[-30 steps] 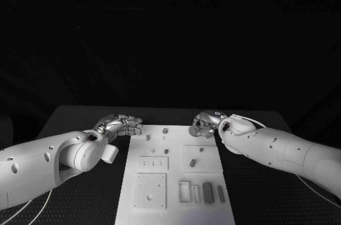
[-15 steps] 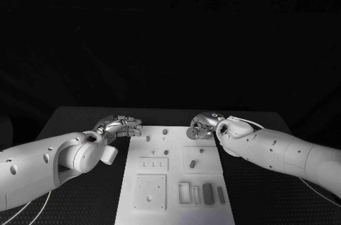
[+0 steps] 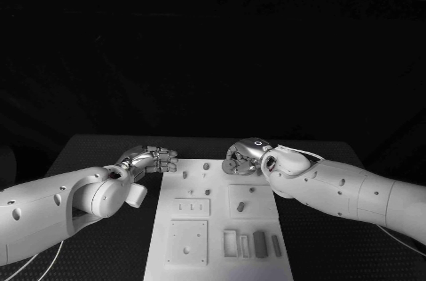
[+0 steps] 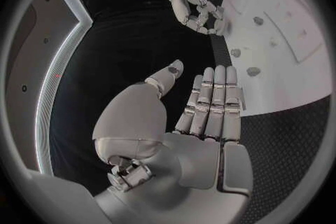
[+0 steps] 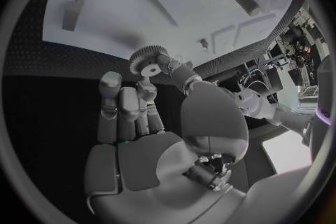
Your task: Assemble the parts on the task board
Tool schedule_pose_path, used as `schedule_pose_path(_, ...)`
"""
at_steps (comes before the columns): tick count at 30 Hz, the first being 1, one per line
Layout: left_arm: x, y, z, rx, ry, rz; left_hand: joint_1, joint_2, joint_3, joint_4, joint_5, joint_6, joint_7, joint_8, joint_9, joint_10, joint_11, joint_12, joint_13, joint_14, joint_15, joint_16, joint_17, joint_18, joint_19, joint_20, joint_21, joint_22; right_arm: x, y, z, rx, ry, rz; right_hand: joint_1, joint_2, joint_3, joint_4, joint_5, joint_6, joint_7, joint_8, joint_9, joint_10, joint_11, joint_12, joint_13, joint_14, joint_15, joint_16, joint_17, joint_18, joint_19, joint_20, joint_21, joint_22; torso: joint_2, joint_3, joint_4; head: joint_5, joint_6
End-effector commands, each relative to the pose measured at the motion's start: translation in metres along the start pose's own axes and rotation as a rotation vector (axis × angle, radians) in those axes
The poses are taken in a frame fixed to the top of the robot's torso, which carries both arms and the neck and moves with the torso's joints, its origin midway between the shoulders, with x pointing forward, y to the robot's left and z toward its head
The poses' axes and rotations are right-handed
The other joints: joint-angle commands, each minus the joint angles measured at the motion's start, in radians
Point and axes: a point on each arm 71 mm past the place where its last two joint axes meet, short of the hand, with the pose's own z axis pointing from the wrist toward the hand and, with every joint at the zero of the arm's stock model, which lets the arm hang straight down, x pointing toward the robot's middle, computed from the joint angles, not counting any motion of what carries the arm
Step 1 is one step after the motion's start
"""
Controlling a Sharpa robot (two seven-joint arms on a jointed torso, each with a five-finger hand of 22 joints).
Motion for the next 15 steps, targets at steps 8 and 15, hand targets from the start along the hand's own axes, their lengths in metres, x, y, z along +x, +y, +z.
schedule_pose_path(8,0.001,-0.001,0.0,0.001,0.01,-0.024,-0.012,-0.001,-0.002,-0.006,0.001,0.002,0.002,-0.003,-0.001,0.008,-0.001,-0.006,-0.001,0.0,0.005,-0.004,0.002,-0.005,0.004,0.002,-0.007,0.001,-0.006,0.053,0.007,-0.101,-0.092,-0.084,0.008,-0.025,0.01,0.005,0.003,0.059,0.047,0.024,0.049,0.016,-0.001,-0.01,-0.005,0.016,-0.001,0.001,-0.003,0.055,0.008,-0.008,0.005,0.014,0.001,0.0011,0.0022,0.001,0.01)
schedule_pose_path(15,0.004,-0.001,0.001,0.005,0.02,-0.017,-0.012,-0.001,-0.002,-0.007,0.001,0.002,0.002,-0.003,-0.002,0.008,-0.002,-0.007,-0.001,0.0,0.005,-0.005,0.002,-0.005,0.004,0.002,-0.007,0.001,0.005,0.075,0.013,-0.128,-0.089,-0.071,0.011,-0.025,0.012,0.007,0.003,0.06,0.046,0.024,0.049,0.019,-0.001,-0.011,-0.007,0.02,-0.001,0.001,-0.002,0.055,0.01,-0.01,0.005,0.013,0.002,-0.0008,0.0044,0.0,0.013)
